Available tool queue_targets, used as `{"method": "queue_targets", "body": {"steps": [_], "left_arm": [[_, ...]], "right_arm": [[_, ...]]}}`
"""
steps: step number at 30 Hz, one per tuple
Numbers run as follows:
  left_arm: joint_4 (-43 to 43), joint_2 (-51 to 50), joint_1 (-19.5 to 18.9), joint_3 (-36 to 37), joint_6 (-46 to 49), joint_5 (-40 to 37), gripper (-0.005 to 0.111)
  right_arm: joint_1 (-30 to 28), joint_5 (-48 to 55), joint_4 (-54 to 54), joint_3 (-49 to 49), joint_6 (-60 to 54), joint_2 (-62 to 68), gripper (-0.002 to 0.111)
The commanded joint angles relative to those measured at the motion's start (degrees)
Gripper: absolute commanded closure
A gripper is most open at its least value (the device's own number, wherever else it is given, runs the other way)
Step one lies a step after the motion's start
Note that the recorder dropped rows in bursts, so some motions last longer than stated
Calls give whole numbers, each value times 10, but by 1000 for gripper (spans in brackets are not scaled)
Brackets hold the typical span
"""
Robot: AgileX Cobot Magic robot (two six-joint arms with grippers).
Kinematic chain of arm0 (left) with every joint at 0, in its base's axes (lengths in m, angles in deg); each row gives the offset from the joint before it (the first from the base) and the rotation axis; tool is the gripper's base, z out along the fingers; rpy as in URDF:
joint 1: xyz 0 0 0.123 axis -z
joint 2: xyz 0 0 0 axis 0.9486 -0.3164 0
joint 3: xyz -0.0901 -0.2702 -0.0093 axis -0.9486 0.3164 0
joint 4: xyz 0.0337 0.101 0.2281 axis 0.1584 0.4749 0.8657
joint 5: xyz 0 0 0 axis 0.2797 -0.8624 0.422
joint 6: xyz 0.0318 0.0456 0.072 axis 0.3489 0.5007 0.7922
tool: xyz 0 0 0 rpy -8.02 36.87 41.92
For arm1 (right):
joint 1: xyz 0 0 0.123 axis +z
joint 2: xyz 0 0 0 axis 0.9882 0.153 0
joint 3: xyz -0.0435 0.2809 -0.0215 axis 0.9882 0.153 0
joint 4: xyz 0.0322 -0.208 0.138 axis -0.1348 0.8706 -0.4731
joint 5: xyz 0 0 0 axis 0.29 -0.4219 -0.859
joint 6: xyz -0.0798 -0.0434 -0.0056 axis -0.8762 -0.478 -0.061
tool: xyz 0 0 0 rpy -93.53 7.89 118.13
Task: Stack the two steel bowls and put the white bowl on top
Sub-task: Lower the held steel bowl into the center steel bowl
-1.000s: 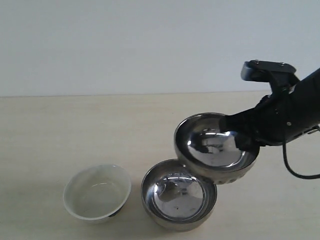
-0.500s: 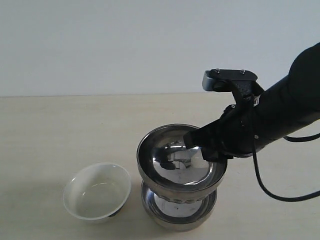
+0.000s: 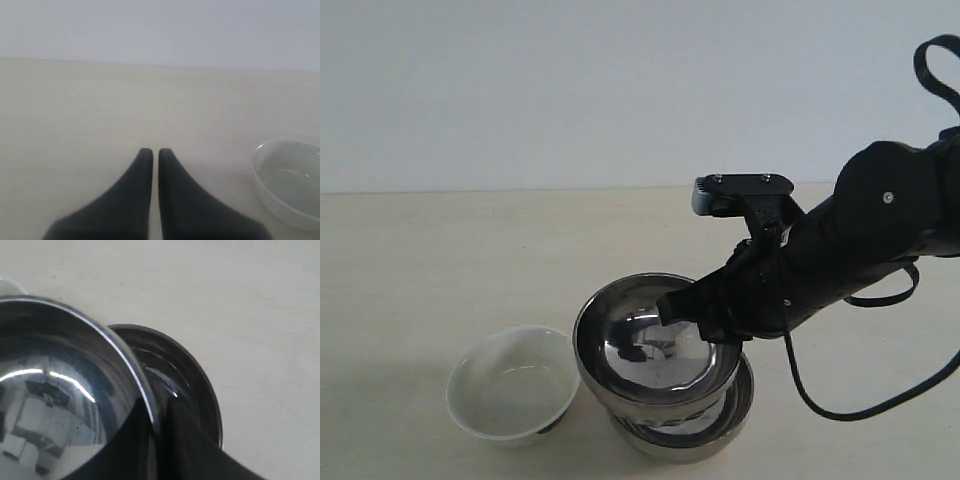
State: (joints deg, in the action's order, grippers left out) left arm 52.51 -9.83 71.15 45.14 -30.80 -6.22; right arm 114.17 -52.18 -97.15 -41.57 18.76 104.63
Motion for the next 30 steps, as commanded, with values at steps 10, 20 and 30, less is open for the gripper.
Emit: {"method": "queue_targets", "body": {"steps": [10, 20, 30], "left_arm": [[0, 2, 3, 2, -3, 4, 103], [0, 2, 3, 2, -3, 4, 103], [0, 2, 3, 2, -3, 4, 103]], "right_arm": [[2, -5, 13, 0, -2, 20, 108], [2, -6, 28, 0, -37, 22, 108], [2, -15, 29, 0, -41, 22, 108]]}}
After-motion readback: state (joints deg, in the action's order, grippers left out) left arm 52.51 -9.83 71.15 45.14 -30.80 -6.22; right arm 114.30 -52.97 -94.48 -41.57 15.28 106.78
